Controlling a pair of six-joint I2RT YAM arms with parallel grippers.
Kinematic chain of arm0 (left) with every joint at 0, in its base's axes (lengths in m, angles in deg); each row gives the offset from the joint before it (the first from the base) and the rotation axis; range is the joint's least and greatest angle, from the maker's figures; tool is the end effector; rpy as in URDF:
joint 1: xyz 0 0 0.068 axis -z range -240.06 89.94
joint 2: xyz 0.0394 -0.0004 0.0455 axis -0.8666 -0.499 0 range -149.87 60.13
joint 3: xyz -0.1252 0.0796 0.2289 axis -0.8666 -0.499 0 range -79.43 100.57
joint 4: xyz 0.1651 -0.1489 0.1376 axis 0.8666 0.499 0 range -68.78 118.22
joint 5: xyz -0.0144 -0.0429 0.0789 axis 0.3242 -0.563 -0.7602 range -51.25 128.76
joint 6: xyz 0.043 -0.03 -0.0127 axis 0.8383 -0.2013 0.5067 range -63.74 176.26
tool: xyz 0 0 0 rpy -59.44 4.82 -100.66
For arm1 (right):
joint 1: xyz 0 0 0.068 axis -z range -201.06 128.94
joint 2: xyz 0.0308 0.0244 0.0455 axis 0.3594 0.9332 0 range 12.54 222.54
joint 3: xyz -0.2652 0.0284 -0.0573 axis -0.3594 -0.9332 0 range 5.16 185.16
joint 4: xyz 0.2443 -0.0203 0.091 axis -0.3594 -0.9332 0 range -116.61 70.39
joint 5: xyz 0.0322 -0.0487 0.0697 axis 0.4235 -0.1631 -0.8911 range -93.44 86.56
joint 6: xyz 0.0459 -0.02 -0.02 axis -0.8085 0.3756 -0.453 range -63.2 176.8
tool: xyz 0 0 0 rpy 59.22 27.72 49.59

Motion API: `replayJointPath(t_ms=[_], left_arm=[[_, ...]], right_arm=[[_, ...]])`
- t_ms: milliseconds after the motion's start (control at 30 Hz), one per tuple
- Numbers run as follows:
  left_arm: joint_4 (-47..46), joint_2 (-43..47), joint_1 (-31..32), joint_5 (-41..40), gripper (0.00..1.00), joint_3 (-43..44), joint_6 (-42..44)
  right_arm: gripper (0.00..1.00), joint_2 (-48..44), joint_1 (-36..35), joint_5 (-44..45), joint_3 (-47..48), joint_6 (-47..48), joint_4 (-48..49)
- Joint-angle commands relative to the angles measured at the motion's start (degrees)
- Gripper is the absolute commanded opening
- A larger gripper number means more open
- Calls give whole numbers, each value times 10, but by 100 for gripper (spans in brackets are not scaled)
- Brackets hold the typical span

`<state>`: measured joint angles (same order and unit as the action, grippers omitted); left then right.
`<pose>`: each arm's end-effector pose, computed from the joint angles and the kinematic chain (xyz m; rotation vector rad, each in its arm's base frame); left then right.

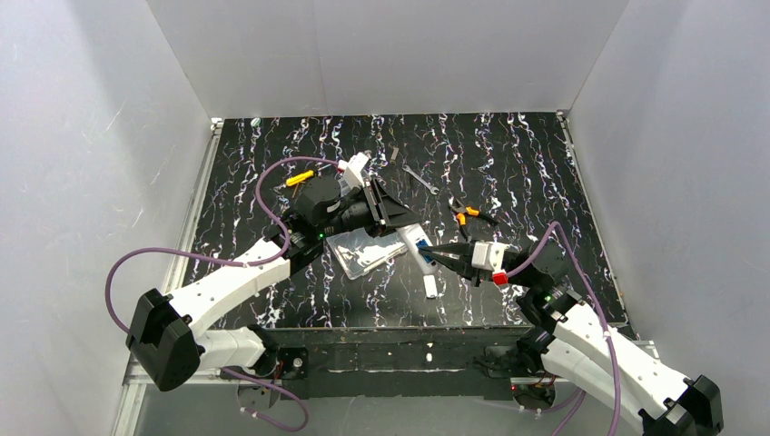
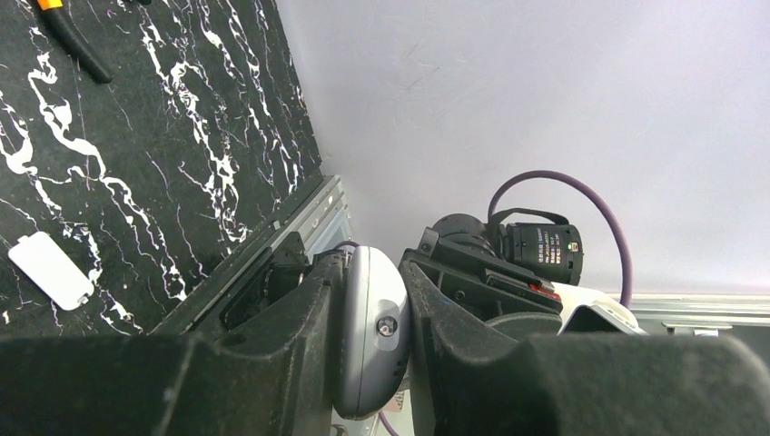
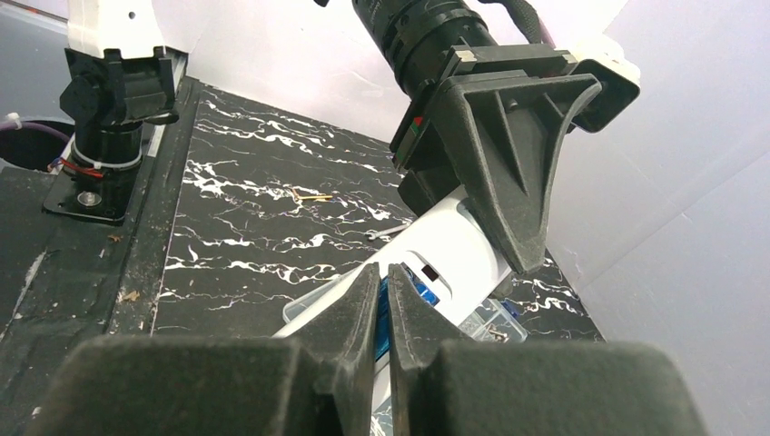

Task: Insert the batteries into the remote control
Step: Load the battery into the remote control.

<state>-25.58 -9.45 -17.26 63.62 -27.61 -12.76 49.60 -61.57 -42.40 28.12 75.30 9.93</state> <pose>0.1898 -0.1962 0.3949 0.1744 1.3386 -1.9349 0.1068 0.1206 0.2982 -1.1418 0.8166 0.7613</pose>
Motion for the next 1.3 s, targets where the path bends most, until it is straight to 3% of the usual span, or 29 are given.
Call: replayJointPath(t_ms=[0, 400, 667, 867, 1067, 1167, 1267], left_arm=[[-152, 40, 5, 36, 0, 56, -57], [-146, 45, 5, 23, 0, 34, -39], [-127, 48, 5, 29, 0, 32, -23], [-126, 48, 5, 32, 0, 29, -16], [-115, 47, 5, 39, 0, 28, -6], [-104, 48, 5, 46, 0, 29, 3], [-89, 50, 6, 49, 0, 28, 14]], right_arm=[[14, 13, -2, -4, -31, -19, -139], [13, -15, -2, -82, 61, 40, -338], [16, -20, -2, -87, 118, 14, -312], [26, -31, -2, -5, 127, -90, -172], [54, -46, -2, 182, 125, -222, -114], [55, -53, -1, 269, 135, -299, -130], [55, -61, -2, 273, 140, -355, -142]])
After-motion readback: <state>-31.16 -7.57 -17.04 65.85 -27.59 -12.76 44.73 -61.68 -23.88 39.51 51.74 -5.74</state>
